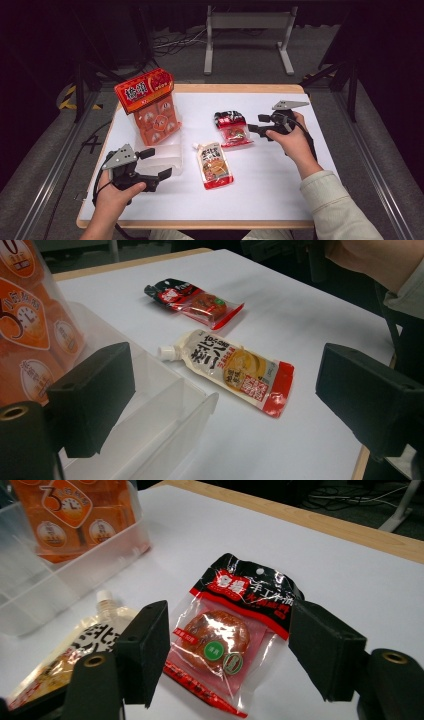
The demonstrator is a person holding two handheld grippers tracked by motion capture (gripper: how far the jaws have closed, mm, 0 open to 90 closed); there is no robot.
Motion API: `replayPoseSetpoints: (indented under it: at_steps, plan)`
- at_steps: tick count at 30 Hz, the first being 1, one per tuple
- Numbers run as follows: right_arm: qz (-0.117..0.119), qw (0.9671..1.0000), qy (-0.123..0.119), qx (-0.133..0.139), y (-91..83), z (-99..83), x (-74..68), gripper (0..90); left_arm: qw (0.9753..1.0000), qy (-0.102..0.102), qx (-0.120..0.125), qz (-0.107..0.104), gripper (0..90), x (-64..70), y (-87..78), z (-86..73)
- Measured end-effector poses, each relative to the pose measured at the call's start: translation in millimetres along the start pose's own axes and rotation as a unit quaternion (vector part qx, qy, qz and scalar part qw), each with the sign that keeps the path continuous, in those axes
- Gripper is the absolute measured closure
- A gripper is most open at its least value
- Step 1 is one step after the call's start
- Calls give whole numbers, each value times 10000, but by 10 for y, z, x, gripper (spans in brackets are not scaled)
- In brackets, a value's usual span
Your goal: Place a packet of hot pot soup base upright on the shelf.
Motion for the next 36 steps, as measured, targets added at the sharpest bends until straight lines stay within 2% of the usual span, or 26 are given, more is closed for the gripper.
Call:
replayPoseSetpoints:
  at_steps: [4, 7, 8, 11, 14, 17, 20, 22, 23, 26, 32, 36]
  plan:
    - [9, 10000, 30, -88, 132, 30, 34, 347, 10000, -28, -26, 77, 94, 18, -47, -35]
    - [-84, 9998, 17, -157, 285, 71, 99, 336, 9996, 62, -95, 275, 93, 22, -111, -75]
    - [-175, 9996, -37, -203, 339, 84, 144, 333, 9995, 61, -94, 288, 93, 23, -116, -82]
    - [-187, 9995, -14, -235, 402, 101, 190, 342, 9994, 96, -120, 321, 93, 17, -123, -110]
    - [-227, 9993, -23, -283, 523, 120, 254, 313, 9995, 62, -121, 300, 93, 28, -116, -144]
    - [-187, 9992, -70, -360, 648, 123, 256, 305, 9995, 114, -130, 275, 93, 47, -117, -156]
    - [-150, 9985, -41, -519, 738, 103, 244, 304, 9993, 167, -146, 290, 93, 44, -122, -162]
    - [-171, 9978, -110, -639, 843, 88, 249, 304, 9993, 138, -186, 281, 97, 44, -123, -179]
    - [-174, 9977, -87, -646, 870, 86, 250, 303, 9995, 82, -197, 236, 101, 50, -117, -193]
    - [-216, 9971, 19, -733, 991, 61, 263, 286, 9994, 86, -225, 239, 105, 32, -105, -218]
    - [-473, 9942, 46, -968, 1128, -29, 378, 282, 9994, 66, -236, 230, 105, 20, -93, -231]
    - [-482, 9928, 172, -1083, 1199, -84, 385, 275, 9993, 69, -291, 237, 108, -3, -77, -252]
Point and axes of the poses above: each handheld gripper's, and its own axes: y roughly forward along the jaws, z roughly out of its top, x roughly to its right, the point moved 9 cm from there along y, roughly forward along the jaws, and after that the axes turned 5 degrees about -z, right-handed, at the moved point
